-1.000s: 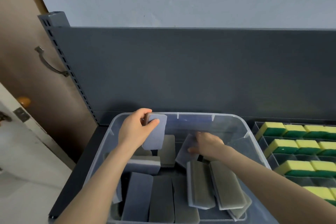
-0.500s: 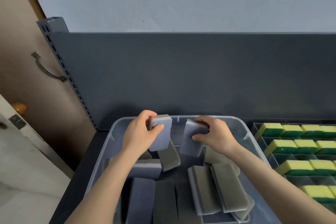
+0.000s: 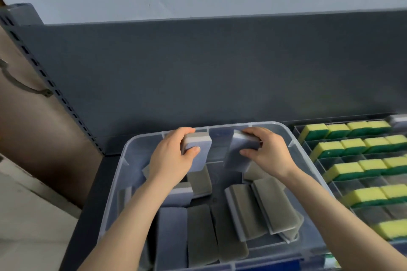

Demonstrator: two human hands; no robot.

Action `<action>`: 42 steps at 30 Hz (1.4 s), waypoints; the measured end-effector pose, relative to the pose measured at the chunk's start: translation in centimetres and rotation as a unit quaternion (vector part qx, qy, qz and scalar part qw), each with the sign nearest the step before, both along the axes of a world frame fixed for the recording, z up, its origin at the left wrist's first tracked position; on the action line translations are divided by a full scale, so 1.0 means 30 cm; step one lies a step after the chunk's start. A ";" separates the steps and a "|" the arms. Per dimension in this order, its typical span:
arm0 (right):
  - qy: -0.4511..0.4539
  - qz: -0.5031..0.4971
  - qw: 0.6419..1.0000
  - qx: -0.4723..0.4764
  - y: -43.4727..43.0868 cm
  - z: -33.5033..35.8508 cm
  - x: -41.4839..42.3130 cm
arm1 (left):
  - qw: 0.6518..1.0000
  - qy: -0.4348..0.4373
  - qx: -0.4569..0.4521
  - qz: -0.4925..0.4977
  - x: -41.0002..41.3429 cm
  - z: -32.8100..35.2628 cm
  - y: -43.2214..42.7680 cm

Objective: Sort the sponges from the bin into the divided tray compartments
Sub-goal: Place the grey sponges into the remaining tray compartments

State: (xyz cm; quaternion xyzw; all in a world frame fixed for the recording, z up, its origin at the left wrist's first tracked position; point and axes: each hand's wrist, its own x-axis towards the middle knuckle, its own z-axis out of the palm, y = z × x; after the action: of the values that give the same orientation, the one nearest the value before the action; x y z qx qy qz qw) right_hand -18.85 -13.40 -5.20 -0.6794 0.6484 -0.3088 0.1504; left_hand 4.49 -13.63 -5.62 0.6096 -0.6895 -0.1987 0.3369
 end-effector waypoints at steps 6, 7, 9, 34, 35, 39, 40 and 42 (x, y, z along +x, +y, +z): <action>-0.014 0.006 0.999 -0.029 0.086 0.057 -0.046 | 0.999 0.045 -0.020 -0.015 -0.032 0.045 0.024; -0.014 0.003 0.999 -0.039 0.104 0.071 -0.067 | 0.998 0.046 -0.026 -0.026 -0.053 0.063 0.030; -0.019 -0.009 0.998 -0.054 0.145 0.104 -0.124 | 0.997 0.048 -0.038 -0.052 -0.111 0.102 0.049; -0.016 -0.109 0.986 -0.127 0.729 0.262 -1.183 | 0.970 0.105 -0.119 -0.185 -1.221 0.242 0.435; -0.017 -0.113 0.985 -0.126 0.743 0.252 -1.221 | 0.970 0.105 -0.114 -0.188 -1.260 0.232 0.445; -0.032 -0.133 0.984 -0.118 0.779 0.209 -1.344 | 0.971 0.092 -0.091 -0.202 -1.393 0.199 0.471; -0.038 -0.137 0.983 -0.118 0.781 0.198 -1.371 | 0.971 0.088 -0.088 -0.206 -1.420 0.193 0.470; -0.049 -0.147 0.981 -0.119 0.779 0.172 -1.420 | 0.971 0.080 -0.081 -0.211 -1.468 0.183 0.460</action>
State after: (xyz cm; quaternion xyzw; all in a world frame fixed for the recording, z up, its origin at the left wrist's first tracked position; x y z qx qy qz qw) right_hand -61.47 9.97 -0.04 -0.5740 0.6917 -0.4351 0.0530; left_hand -39.54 0.17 -0.12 0.4033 -0.7869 -0.2574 0.3897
